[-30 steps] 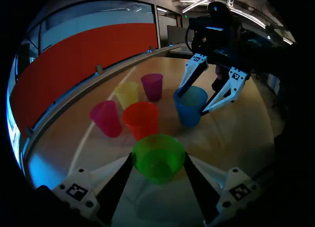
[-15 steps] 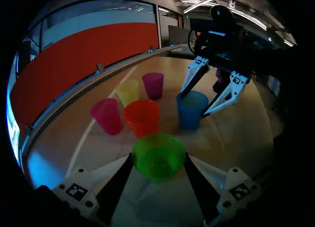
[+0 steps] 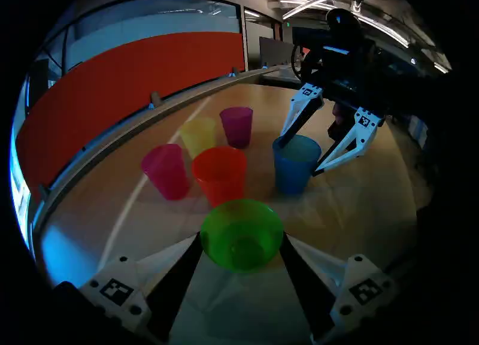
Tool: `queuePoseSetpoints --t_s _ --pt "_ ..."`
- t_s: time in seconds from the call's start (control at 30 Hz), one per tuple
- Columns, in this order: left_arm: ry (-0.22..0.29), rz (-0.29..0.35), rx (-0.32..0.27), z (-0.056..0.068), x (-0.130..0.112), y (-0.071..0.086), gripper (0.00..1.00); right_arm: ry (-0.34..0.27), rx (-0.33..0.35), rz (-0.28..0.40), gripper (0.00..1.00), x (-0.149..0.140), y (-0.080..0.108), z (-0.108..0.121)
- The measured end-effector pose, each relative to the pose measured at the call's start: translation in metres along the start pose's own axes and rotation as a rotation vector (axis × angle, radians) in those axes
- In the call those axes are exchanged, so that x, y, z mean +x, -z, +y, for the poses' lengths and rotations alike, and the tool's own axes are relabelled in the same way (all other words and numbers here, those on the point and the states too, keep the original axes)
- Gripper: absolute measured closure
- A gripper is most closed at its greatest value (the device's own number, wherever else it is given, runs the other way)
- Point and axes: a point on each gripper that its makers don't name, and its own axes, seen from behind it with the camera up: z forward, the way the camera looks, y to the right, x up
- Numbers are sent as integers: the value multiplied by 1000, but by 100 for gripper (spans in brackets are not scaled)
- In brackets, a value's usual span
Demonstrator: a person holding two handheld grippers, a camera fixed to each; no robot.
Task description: Pour water
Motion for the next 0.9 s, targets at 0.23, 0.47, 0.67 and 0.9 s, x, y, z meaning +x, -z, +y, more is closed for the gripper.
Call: queuePoseSetpoints --t_s 0.23,0.47,0.67,0.9 --pt "6 -5 -3 1 -1 2 10 6 -1 -4 4 -2 1 -2" --pt "22 -22 -13 2 -4 3 10 6 -3 -6 4 -4 3 -4" --pt "14 -41 -13 4 -10 4 10 8 -5 -12 4 -8 6 -6" --pt "10 -56 -6 4 -17 10 10 6 -12 -17 4 -12 10 -7"
